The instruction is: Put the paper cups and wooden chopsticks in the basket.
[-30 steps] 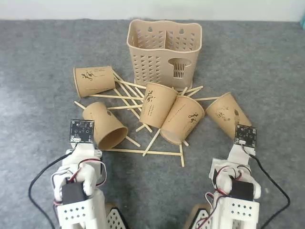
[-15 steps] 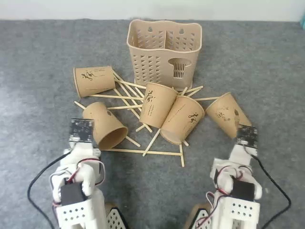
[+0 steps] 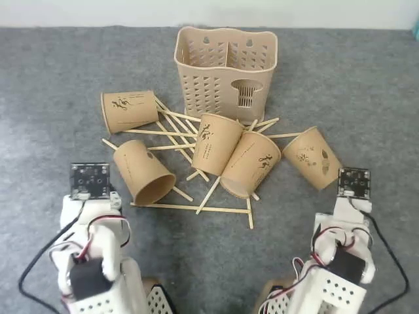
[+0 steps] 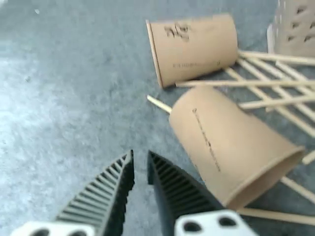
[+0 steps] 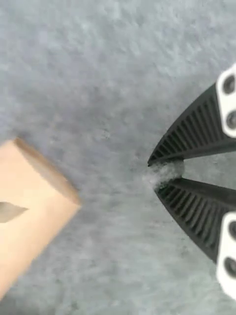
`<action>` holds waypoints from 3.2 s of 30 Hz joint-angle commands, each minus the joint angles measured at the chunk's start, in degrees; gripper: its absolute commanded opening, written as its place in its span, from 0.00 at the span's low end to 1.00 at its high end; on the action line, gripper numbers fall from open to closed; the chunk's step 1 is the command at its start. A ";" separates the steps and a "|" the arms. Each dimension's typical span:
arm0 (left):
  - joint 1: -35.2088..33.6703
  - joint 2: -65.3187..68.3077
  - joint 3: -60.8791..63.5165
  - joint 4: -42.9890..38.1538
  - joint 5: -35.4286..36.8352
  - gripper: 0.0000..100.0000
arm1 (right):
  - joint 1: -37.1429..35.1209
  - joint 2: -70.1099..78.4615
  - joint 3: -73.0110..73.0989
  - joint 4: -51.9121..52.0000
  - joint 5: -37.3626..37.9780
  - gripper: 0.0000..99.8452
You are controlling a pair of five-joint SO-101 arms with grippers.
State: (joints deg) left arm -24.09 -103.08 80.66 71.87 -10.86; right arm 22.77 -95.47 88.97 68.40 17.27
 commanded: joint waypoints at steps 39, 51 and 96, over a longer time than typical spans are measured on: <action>0.35 127.47 -108.09 14.15 10.46 0.26 | 2.15 34.24 -15.82 -17.45 -12.31 0.09; 5.36 143.56 -118.64 10.20 19.25 0.25 | 2.24 14.90 -9.05 -12.79 -12.31 0.09; 28.31 102.33 -127.78 28.84 10.90 0.01 | -0.31 -8.31 -2.46 -3.12 -9.58 0.09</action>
State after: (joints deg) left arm -0.97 4.70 -42.07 98.68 1.98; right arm 22.95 -103.03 86.95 65.32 6.37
